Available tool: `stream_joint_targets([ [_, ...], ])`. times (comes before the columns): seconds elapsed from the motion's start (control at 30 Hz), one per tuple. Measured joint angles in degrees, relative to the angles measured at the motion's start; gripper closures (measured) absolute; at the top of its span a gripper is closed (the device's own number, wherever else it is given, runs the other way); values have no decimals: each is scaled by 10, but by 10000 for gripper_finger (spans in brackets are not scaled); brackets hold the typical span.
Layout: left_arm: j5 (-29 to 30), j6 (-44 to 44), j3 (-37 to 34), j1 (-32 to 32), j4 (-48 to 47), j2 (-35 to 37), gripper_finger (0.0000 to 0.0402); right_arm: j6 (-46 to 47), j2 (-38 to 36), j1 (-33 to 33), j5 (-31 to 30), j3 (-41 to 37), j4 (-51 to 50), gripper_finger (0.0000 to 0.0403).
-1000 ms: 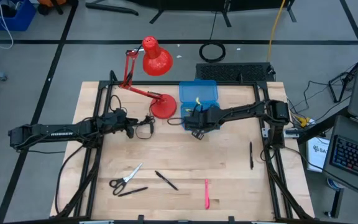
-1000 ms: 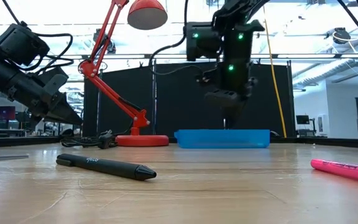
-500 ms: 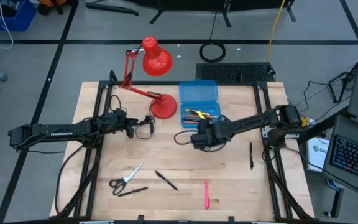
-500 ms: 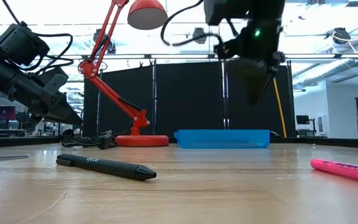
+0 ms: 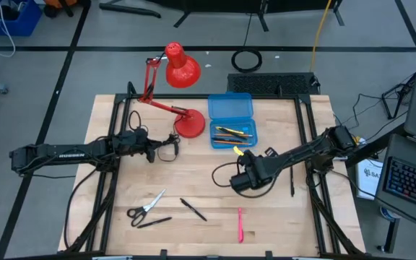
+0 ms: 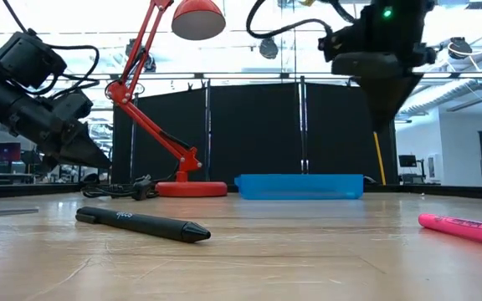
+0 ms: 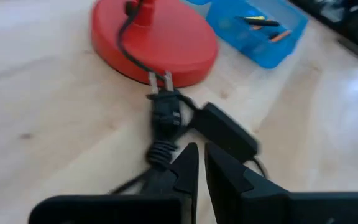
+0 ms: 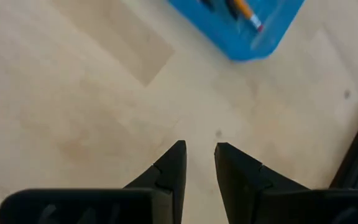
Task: Pick & place school supplies into a supply box
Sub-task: Put the black pen into the blue supply box
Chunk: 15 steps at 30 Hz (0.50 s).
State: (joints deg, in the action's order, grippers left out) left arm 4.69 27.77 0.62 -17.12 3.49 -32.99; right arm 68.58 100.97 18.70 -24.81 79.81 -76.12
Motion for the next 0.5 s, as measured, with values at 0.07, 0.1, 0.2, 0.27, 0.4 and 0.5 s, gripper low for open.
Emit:
stream_joint_targets([
  [0.07, -17, 16, 0, 0, 7, 0, 371, 22, 0, 12, 12, 0, -1, 330],
  [0.1, -19, 20, 0, 0, 14, 0, 371, 32, 0, 19, 17, 0, -1, 330],
  [0.2, -16, 23, 0, 0, 40, 0, 371, 68, 0, 39, 39, 0, -1, 330],
  [0.27, -15, 22, 0, 0, 46, 0, 371, 92, 0, 53, 51, 0, 0, 330],
  [0.4, -4, 3, 0, 0, 47, 0, 371, 150, 0, 84, 84, 0, -2, 330],
  [0.5, -1, -5, 0, 0, 45, 0, 371, 193, 0, 108, 104, 0, -1, 330],
])
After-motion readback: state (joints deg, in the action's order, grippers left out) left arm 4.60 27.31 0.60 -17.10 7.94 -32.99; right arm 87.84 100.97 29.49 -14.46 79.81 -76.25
